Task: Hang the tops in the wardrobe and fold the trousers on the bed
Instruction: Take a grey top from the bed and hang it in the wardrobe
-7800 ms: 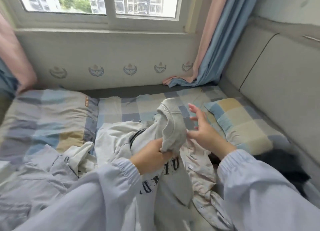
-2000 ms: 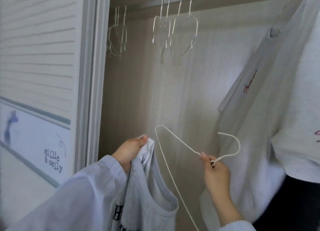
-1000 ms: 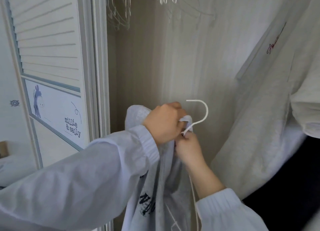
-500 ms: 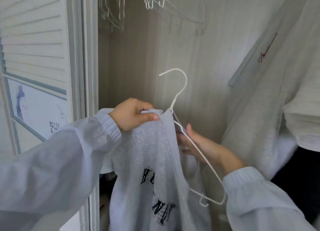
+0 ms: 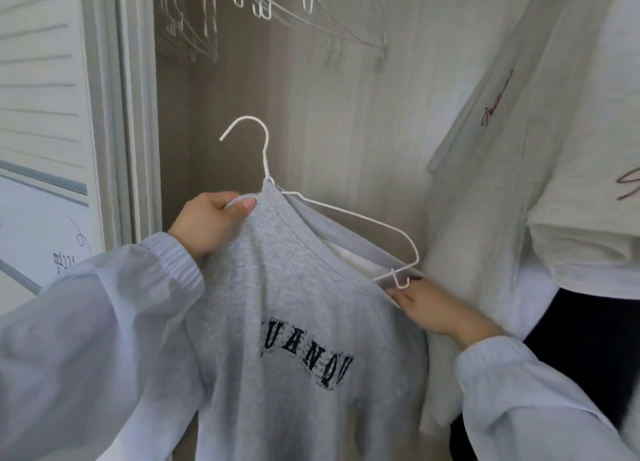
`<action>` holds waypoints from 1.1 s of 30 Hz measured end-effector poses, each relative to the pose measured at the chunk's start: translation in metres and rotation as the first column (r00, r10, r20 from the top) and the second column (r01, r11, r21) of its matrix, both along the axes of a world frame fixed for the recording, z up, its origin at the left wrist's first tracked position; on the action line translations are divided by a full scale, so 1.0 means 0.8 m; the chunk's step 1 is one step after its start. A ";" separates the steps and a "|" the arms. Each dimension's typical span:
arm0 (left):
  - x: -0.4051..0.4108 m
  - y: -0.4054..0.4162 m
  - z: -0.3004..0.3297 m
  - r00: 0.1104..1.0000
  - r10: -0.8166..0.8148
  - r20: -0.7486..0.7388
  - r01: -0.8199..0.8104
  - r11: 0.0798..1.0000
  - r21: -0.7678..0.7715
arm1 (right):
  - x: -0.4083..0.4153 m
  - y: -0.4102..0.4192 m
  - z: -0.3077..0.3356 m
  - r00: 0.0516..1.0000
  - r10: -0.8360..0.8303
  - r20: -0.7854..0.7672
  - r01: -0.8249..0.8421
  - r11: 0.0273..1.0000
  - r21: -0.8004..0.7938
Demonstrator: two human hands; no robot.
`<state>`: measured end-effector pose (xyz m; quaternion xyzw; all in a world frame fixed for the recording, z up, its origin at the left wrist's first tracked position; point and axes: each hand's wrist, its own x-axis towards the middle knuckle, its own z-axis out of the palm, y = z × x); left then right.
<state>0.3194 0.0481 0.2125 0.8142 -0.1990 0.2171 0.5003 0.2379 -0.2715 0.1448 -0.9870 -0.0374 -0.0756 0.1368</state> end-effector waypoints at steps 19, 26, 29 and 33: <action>-0.038 0.002 -0.069 0.992 -0.011 -0.130 0.074 0.866 0.495 | 0.028 0.042 0.030 0.978 0.099 -0.183 -0.053 0.970 0.239; -0.047 -0.015 -0.072 0.983 -0.126 -0.136 0.172 0.898 0.406 | 0.023 0.088 0.038 0.976 0.200 0.082 -0.208 0.771 0.602; -0.047 -0.015 -0.070 0.980 -0.168 -0.105 0.196 0.896 0.399 | 0.014 0.098 0.032 0.968 0.228 0.107 -0.238 0.686 0.687; -0.048 -0.018 -0.070 0.980 -0.176 -0.097 0.199 0.911 0.361 | 0.012 0.110 0.019 0.938 0.300 0.172 -0.325 0.593 0.737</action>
